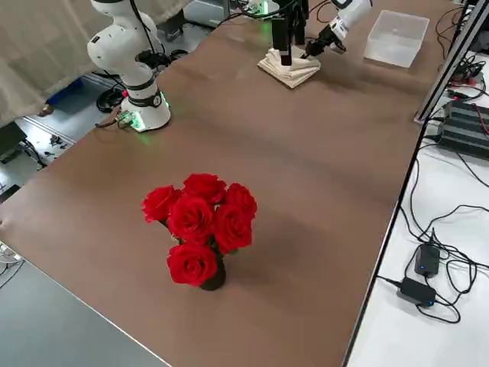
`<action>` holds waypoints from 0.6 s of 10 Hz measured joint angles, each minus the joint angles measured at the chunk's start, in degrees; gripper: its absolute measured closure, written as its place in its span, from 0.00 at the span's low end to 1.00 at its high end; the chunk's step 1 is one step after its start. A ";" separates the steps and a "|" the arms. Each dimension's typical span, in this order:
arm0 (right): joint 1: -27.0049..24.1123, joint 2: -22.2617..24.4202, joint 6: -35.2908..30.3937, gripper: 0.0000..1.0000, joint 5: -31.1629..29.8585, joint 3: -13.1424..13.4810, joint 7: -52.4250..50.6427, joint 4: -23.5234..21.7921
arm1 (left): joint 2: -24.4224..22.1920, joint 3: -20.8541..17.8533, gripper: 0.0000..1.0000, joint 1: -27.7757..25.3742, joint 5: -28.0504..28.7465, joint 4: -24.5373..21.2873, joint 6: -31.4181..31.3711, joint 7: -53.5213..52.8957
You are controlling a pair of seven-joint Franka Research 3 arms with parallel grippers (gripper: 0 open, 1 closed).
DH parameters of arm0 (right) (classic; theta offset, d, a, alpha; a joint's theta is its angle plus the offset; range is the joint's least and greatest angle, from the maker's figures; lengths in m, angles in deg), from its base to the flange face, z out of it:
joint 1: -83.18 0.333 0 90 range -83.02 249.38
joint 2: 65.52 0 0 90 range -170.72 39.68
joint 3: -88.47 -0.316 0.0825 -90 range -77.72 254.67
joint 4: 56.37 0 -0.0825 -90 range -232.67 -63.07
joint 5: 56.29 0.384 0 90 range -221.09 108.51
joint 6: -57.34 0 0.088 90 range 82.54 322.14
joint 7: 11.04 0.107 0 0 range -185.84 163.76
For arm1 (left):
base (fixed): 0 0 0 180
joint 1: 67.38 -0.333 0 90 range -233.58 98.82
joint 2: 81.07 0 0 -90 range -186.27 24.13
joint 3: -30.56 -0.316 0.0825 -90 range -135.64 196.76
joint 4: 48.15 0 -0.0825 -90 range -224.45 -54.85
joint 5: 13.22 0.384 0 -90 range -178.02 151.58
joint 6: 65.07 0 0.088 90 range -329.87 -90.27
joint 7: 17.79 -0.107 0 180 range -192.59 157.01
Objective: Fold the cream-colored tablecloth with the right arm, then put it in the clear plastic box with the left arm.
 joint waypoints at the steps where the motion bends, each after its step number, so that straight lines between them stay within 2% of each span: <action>1: 0.00 0.00 0.00 0.00 0.00 0.00 0.00 0.00 | -1.56 0.00 0.88 -0.48 0.00 0.17 2.59 -0.09; 3: 0.00 0.00 0.00 0.00 0.00 -0.01 0.00 0.00 | -5.21 -0.09 0.88 -2.53 0.96 1.20 8.13 -0.63; 6: 0.02 0.01 0.10 0.00 0.00 -0.03 -0.09 0.06 | -8.09 -0.15 0.88 -6.07 6.26 6.72 16.98 -1.31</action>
